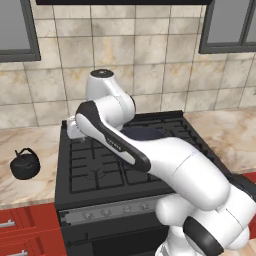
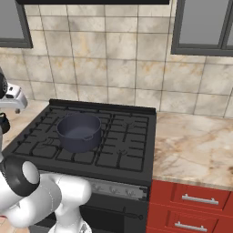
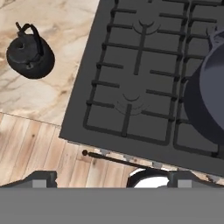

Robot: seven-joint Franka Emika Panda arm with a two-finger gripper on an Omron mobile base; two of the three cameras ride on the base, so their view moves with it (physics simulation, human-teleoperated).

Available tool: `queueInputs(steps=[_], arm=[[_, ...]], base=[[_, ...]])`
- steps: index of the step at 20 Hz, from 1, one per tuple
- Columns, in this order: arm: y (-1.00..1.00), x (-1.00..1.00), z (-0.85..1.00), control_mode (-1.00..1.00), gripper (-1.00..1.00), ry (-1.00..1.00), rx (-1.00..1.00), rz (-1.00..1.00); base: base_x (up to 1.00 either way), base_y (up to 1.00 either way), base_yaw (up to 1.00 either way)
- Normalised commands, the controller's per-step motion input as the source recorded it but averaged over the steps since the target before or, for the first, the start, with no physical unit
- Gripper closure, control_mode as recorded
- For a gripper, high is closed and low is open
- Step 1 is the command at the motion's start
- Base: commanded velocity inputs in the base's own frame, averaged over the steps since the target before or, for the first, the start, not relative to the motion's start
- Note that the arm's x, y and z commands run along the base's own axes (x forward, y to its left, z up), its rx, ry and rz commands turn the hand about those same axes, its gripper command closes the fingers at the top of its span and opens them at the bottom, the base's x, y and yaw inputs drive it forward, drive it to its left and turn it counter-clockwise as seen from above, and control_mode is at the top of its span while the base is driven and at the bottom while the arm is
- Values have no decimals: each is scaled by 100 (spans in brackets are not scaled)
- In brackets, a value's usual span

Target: Pick the kettle from the counter and place it on a stove burner. Then turn the burner on.

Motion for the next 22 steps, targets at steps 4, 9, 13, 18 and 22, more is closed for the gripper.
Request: queueInputs(steps=[4,9,13,18,22], arm=[[27,0,-27,-100,-100,0,6,10],[34,0,-40,-100,-100,0,3,10],[24,2,-41,-100,-100,0,1,8],[12,15,-19,-100,-100,0,1,1],[11,21,-1,-100,-100,0,5,0]], base=[[0,0,0],[0,0,0],[0,0,0],[0,0,0],[0,0,0]])
